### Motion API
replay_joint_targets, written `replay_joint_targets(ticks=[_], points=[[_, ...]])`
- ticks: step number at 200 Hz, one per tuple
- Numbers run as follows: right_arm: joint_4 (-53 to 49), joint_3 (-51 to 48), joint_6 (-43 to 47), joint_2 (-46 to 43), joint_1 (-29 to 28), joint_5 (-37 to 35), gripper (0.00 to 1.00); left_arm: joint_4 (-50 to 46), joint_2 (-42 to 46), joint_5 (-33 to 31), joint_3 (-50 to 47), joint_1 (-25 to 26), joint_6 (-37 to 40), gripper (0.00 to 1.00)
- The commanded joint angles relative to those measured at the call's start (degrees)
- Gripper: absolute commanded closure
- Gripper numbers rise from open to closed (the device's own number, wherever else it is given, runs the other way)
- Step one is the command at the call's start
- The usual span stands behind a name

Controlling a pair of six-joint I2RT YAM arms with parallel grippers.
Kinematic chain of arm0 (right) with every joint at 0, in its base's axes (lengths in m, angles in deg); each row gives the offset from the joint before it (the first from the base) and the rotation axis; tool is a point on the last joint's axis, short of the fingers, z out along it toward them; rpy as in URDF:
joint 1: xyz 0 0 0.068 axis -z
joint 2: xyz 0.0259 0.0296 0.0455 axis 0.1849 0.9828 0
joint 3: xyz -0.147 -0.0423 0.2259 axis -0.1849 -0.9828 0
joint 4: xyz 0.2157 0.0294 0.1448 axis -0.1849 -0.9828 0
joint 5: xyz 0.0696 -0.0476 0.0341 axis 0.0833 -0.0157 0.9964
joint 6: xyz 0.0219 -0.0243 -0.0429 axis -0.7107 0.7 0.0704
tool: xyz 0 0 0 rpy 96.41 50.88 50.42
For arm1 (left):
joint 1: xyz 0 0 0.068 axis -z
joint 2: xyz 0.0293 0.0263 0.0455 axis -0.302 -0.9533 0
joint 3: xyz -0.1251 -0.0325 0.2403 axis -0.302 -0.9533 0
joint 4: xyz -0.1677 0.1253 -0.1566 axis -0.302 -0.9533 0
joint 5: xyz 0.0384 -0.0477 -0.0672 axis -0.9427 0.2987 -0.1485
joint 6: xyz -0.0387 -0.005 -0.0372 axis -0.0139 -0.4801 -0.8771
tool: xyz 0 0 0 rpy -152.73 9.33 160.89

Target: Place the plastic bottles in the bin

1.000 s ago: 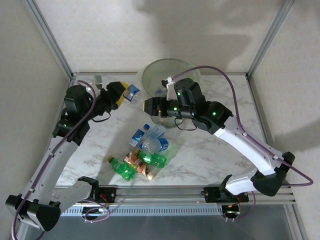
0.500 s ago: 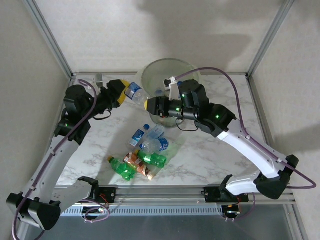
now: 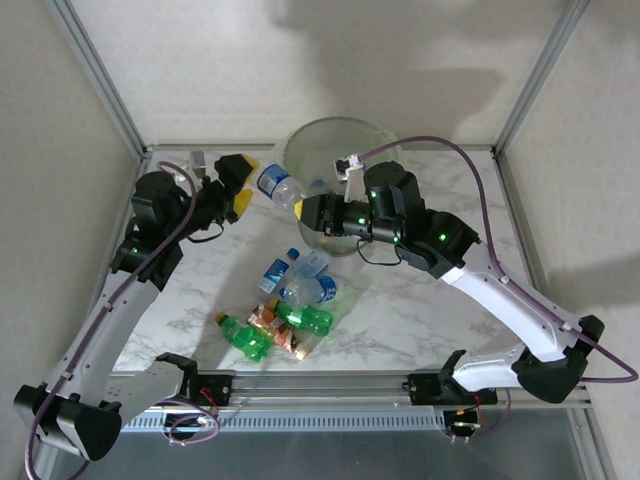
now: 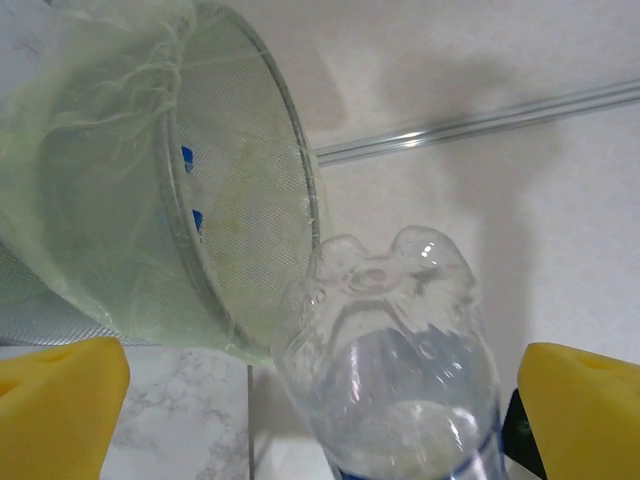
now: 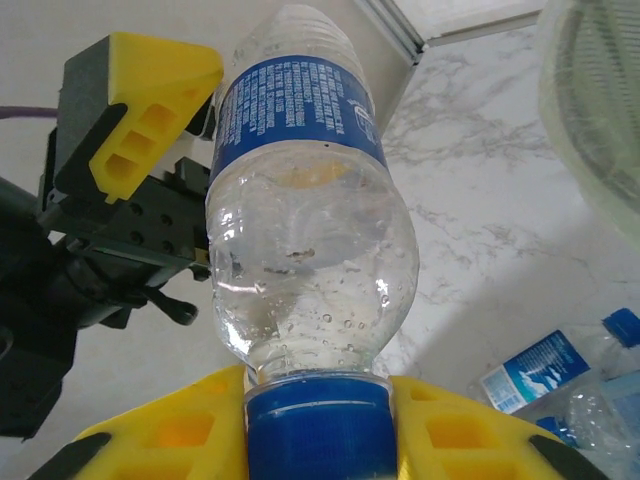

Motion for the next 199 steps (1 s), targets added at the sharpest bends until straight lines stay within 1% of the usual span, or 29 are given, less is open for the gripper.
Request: replay_joint_targets(ticks=[1,52,93,114,119,136,159,179,199], points=[[-3.24,3.53,0.35,-0.91,0.81,-5.12,0.75,-1.82,0.74,-2.63,4.06,-0.03,3.36,0.01],[-10.44,9.31,-0.46,0.35,4.13,-11.62,0.75,-4.75,0.31,-5.13,7.14,-0.04,6.69,0.01],[-14.38,13.39,-0.74,4.35,10.46,-9.49,0.75,-7.92,0.59,-6.82,8.27,-0.03,8.79,0.01],[-16.40,16.75,-0.58,8.27,11.91,-8.69,0.75,-10.82,1.13,-8.66,8.64,-0.09,10.25,0.01],[-16.90,17.59,-0.57,9.36,13.75,-8.49,0.75,-11.64,1.23,-9.19,8.72,-0.07,10.63,0.00],[-18.21,20.23,-0.47,12.79,15.28,-7.52,0.75,-14.05,1.57,-10.58,8.88,-0.07,11.91,0.01],[-20.24,24.14,0.31,17.87,15.56,-7.64,0.75,-17.03,2.15,-12.15,9.43,-0.14,13.83,0.01],[-23.91,28.18,0.02,22.62,15.55,-9.46,0.75,-19.52,3.05,-13.90,10.04,-0.20,15.50,0.00],[-26.71,32.31,0.38,27.28,15.41,-9.99,0.73,-21.61,3.95,-15.36,9.97,-0.30,16.41,0.01]])
